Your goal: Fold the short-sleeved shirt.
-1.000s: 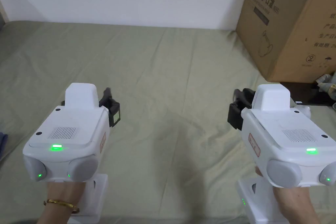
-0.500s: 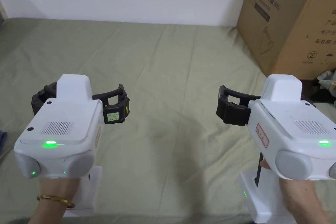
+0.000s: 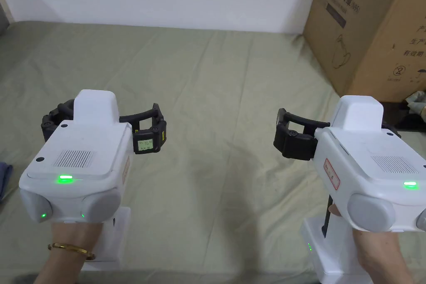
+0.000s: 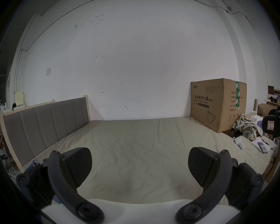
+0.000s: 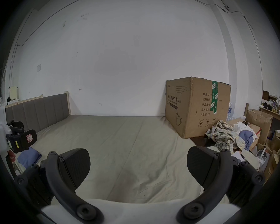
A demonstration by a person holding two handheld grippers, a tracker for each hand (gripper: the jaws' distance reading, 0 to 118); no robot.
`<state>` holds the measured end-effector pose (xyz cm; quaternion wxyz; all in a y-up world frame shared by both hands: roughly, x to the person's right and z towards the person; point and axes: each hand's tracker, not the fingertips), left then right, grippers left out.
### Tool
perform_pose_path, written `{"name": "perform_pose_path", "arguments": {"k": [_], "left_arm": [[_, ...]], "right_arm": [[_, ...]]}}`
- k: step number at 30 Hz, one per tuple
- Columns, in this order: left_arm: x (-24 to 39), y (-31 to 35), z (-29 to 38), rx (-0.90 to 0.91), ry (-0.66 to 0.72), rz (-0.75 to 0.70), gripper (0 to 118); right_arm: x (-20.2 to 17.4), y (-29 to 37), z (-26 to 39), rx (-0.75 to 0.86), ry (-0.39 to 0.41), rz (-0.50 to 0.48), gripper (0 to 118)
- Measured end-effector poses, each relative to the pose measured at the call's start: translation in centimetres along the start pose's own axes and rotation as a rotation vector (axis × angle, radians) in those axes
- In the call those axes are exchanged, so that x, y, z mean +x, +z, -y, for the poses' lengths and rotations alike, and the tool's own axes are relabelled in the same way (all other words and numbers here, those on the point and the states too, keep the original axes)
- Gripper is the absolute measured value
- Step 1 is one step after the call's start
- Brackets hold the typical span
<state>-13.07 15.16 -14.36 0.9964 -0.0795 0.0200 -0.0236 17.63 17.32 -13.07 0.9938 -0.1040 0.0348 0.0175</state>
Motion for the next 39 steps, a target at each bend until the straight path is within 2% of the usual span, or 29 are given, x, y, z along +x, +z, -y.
{"name": "perform_pose_path", "arguments": {"k": [39], "left_arm": [[0.81,0.19,-0.06,0.008,-0.026,0.013,118]], "right_arm": [[-0.31,0.29,-0.03,0.010,0.023,-0.034,118]]}}
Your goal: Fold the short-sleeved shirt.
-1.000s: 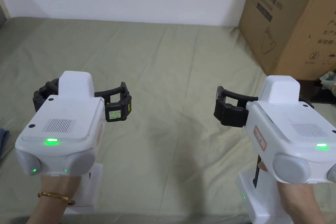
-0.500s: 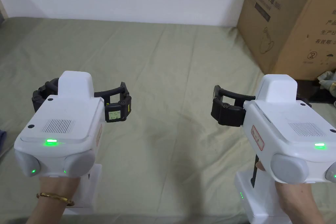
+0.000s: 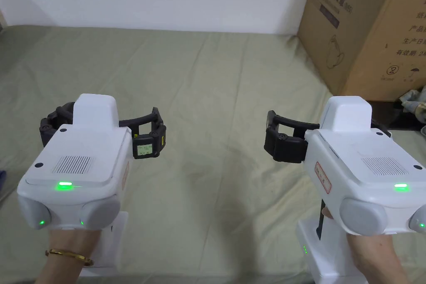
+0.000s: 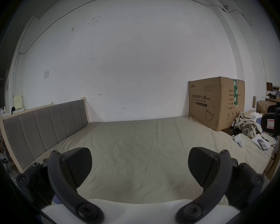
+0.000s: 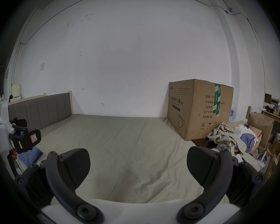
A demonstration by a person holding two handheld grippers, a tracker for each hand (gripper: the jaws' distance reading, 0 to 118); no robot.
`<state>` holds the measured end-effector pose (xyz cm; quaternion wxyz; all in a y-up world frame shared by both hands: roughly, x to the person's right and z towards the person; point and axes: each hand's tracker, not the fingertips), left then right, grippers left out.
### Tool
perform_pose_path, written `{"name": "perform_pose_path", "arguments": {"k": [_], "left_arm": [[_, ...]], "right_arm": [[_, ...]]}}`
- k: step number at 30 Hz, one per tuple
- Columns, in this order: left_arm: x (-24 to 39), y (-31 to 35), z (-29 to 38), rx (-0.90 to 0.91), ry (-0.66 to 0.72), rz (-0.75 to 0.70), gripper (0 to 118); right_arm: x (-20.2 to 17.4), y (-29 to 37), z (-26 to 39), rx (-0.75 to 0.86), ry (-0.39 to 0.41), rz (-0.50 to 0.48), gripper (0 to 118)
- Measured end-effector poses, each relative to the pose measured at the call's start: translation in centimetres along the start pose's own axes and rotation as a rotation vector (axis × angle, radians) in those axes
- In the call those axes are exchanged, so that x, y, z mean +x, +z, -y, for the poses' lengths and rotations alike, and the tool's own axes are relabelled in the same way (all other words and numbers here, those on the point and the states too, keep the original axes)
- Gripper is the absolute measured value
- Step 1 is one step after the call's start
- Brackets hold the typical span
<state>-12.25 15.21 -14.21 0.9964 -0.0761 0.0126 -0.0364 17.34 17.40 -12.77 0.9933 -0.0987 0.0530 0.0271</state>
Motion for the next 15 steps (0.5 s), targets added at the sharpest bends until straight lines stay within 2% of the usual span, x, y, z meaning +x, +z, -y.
{"name": "perform_pose_path", "arguments": {"k": [15], "left_arm": [[0.09,-0.08,0.21,-0.007,-0.012,-0.002,118]], "right_arm": [[-0.21,0.03,0.08,0.005,0.002,-0.008,118]]}}
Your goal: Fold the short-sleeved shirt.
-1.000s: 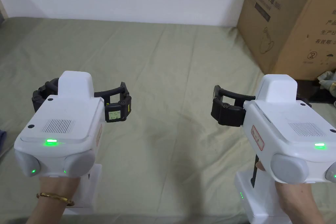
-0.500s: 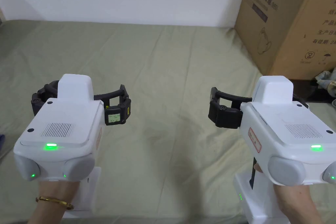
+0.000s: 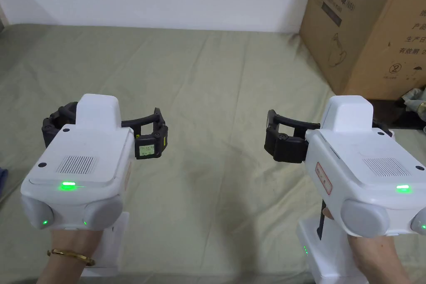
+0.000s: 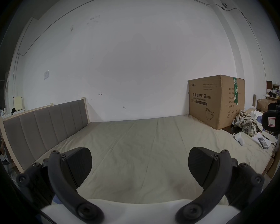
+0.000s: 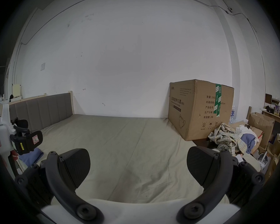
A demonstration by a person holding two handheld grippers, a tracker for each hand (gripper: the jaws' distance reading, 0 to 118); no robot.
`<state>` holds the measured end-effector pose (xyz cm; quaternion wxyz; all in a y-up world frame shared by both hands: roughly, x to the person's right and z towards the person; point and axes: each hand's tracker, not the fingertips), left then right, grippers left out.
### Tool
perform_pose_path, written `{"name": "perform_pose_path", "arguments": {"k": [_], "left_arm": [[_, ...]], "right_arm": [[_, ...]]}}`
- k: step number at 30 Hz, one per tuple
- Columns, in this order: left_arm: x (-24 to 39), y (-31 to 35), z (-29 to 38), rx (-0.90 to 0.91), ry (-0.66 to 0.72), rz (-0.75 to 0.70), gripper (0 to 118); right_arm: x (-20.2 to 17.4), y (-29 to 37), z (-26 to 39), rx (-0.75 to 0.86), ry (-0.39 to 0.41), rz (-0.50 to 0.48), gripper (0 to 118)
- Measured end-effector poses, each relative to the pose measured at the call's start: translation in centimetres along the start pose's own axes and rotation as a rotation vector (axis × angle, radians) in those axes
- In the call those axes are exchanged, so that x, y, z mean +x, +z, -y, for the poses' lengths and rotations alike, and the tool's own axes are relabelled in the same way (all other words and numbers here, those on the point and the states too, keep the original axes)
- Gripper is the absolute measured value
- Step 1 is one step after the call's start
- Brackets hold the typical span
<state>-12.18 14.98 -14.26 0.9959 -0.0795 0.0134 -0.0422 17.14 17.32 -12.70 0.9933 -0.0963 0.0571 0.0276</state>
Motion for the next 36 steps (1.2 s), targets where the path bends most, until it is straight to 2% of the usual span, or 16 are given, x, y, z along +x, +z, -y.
{"name": "perform_pose_path", "arguments": {"k": [32,34,36], "left_arm": [[0.17,-0.01,-0.15,0.013,0.001,0.008,118],[0.15,0.06,-0.15,0.012,0.010,0.010,118],[0.14,0.10,-0.10,0.000,0.021,0.012,118]], "right_arm": [[-0.14,0.16,-0.11,0.002,-0.003,0.003,118],[-0.23,-0.02,-0.36,-0.035,-0.008,0.019,118],[-0.19,-0.66,-0.90,-0.142,-0.025,0.034,118]]}}
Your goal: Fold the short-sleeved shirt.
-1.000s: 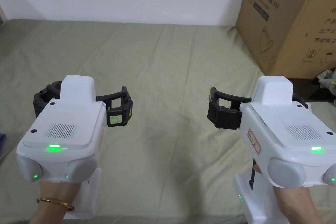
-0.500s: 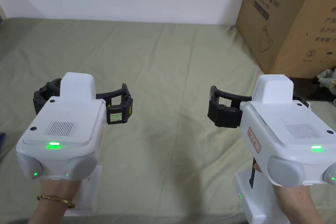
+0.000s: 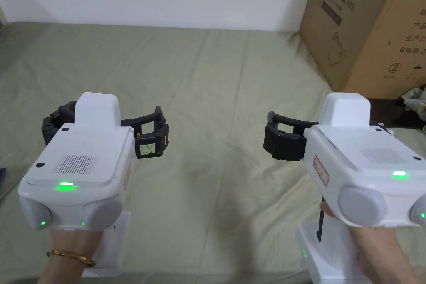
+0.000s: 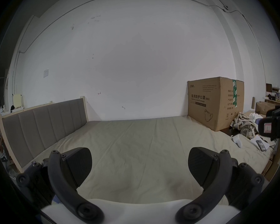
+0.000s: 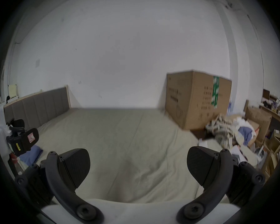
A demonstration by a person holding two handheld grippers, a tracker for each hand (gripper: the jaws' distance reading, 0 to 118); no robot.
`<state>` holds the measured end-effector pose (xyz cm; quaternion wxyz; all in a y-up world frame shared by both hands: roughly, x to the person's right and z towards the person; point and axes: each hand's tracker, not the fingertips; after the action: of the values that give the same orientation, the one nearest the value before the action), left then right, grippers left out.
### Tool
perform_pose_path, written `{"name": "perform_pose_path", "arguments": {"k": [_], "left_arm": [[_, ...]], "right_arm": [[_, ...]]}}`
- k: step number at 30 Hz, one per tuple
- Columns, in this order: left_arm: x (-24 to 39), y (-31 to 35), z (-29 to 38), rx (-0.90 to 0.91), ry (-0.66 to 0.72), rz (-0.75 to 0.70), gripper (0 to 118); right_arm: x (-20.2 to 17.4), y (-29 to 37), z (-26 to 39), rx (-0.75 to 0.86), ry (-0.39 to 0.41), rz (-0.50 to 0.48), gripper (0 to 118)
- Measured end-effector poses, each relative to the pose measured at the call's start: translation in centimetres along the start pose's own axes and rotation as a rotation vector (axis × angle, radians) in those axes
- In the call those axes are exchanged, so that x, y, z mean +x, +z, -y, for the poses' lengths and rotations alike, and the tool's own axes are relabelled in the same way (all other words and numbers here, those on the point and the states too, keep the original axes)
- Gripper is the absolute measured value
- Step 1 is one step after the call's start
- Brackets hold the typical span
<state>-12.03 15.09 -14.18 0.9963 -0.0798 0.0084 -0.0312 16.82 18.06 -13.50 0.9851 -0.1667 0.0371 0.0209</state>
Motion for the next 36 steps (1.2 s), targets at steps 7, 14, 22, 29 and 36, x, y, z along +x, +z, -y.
{"name": "perform_pose_path", "arguments": {"k": [7,14,22,29,36], "left_arm": [[0.4,0.5,1.9,-0.093,0.045,0.010,118],[0.7,1.2,3.8,-0.160,0.031,0.017,118],[0.1,0.9,4.9,-0.202,0.045,0.000,118],[-0.1,-0.8,6.2,-0.257,0.081,-0.011,118],[-0.7,-4.2,9.6,-0.399,0.143,-0.044,118]], "right_arm": [[-1.1,-2.1,0.1,-0.471,-0.097,-0.025,117],[-3.6,-1.2,2.0,-0.482,-0.056,-0.058,117],[-2.5,-2.4,2.0,-0.543,-0.066,0.002,114],[-2.8,-2.8,2.9,-0.473,-0.034,0.064,114],[-1.9,-8.1,8.0,-0.493,0.045,0.038,114]]}}
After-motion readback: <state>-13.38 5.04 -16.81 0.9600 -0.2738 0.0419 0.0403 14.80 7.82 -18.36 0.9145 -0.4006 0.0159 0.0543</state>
